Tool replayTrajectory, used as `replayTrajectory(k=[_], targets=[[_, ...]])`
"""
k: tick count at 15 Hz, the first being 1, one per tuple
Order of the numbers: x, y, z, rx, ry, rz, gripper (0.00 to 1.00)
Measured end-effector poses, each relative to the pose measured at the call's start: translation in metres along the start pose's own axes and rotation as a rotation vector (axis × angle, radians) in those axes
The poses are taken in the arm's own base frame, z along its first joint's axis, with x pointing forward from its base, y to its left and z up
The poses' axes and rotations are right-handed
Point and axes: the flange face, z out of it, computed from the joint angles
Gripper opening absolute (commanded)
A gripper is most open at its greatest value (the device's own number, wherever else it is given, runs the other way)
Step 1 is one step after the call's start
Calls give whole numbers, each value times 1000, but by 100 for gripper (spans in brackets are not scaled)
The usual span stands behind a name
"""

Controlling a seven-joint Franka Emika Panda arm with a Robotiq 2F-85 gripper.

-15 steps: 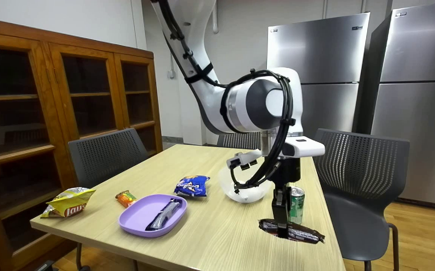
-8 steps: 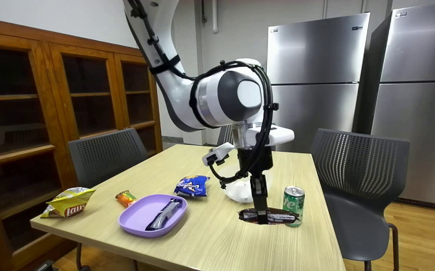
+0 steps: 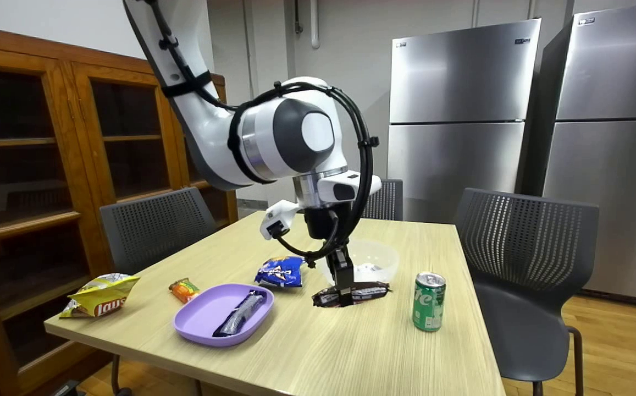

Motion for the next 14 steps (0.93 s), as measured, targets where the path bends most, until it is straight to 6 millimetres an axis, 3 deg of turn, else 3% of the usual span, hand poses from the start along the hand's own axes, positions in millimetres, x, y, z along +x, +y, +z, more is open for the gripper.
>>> replayTrajectory(k=[7,14], targets=[[-27,-8,-33,93,13,-337,4],[-43,0,-37,166,30,-678,4]])
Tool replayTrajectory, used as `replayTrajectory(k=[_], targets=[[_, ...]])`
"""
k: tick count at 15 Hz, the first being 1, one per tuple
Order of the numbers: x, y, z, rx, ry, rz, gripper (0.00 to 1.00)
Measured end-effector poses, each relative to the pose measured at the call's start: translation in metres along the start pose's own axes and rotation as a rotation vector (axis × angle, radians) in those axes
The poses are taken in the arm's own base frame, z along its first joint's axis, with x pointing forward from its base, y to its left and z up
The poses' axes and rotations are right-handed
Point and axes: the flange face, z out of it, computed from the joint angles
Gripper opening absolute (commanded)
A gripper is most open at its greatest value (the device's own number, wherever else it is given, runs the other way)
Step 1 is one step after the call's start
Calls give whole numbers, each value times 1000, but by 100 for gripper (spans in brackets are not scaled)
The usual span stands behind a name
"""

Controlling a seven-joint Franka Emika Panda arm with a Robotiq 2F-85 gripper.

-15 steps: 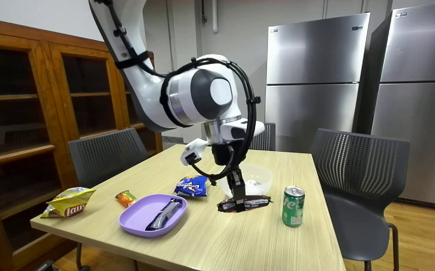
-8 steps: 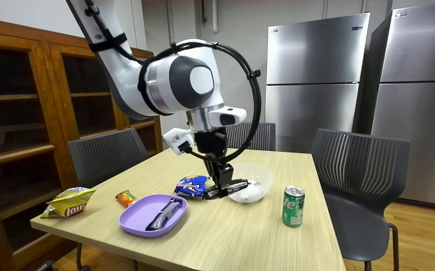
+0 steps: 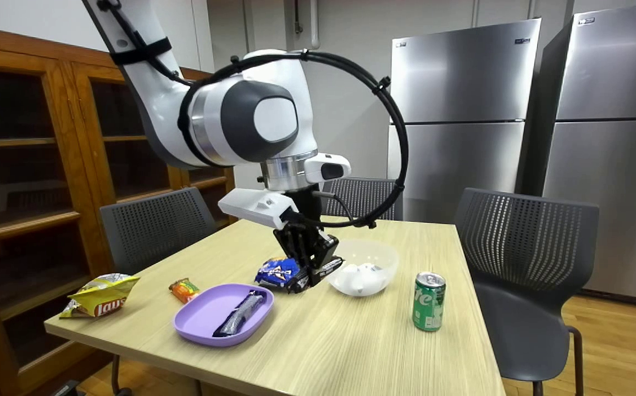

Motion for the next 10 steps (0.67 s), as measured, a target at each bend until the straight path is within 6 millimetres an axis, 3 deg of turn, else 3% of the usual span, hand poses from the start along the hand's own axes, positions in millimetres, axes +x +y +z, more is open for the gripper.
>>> replayTrajectory(k=[10], targets=[[-13,-47,4,67,-18,-234,4]])
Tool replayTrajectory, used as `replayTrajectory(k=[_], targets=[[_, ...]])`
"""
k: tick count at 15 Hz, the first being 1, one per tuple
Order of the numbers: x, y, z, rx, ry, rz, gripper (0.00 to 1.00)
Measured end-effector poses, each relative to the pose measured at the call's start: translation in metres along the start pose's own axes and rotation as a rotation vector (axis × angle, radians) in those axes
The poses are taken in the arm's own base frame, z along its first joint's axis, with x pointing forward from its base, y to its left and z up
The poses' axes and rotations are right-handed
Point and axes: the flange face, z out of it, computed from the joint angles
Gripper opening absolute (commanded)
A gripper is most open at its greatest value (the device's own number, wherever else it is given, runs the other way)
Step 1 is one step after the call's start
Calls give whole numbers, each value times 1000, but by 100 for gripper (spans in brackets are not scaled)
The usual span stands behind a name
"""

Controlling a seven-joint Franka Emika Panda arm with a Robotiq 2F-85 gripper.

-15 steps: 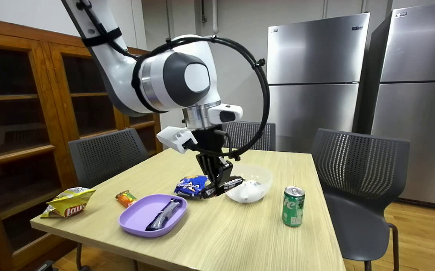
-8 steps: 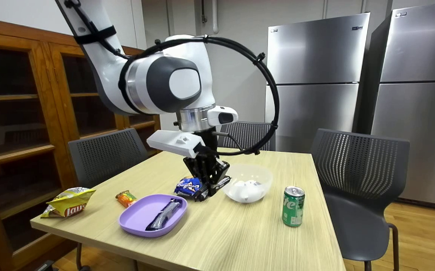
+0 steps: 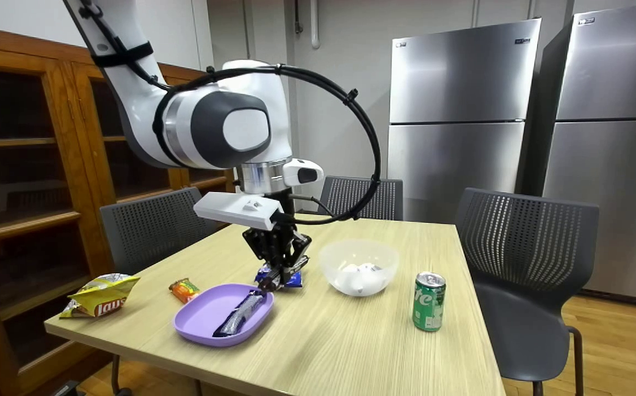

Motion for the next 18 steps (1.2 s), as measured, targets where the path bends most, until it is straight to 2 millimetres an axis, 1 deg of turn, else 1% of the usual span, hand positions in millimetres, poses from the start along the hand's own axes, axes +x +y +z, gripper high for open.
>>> replayTrajectory(k=[11,13,18], targets=[[4,-53,28,16,-50,-111,4],[5,-60,34,17,-60,-121,4],[2,-67,51,14,-91,-121,4]])
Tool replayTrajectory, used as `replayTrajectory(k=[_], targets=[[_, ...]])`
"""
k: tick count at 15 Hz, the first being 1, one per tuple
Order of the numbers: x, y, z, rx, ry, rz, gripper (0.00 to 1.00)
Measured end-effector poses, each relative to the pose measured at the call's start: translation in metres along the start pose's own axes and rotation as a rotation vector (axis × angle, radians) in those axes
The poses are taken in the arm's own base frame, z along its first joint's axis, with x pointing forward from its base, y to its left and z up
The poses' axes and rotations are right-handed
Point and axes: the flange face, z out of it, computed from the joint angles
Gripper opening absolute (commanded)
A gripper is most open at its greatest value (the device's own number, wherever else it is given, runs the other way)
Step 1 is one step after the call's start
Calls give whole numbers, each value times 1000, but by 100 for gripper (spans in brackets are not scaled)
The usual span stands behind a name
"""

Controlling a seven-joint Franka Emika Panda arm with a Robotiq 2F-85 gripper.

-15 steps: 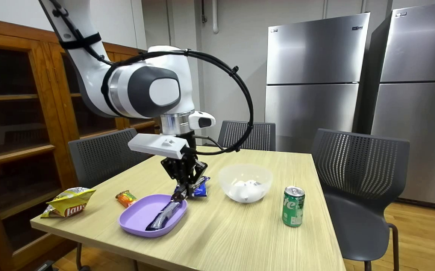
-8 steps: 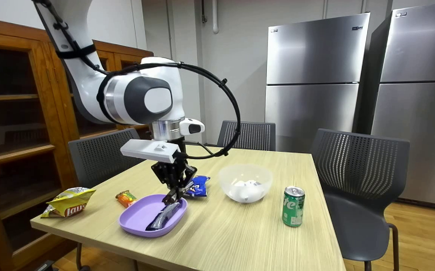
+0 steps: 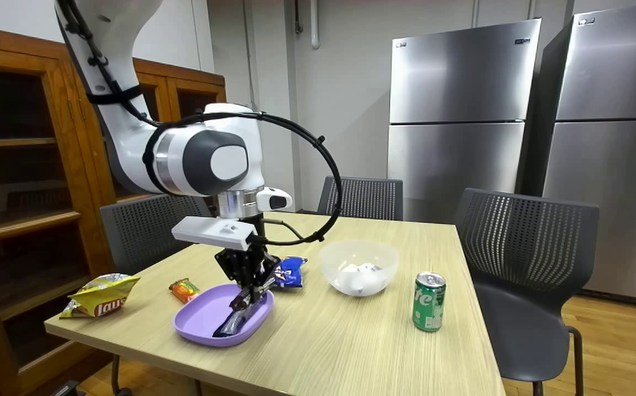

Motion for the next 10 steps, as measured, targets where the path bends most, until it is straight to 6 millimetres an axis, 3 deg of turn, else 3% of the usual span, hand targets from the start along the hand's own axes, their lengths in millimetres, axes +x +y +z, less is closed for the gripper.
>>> replayTrajectory(k=[7,8,10], targets=[[7,-12,17,-6,-22,24,4],[8,-14,18,-7,-23,27,40],[10,-15,20,-8,-23,33,47]])
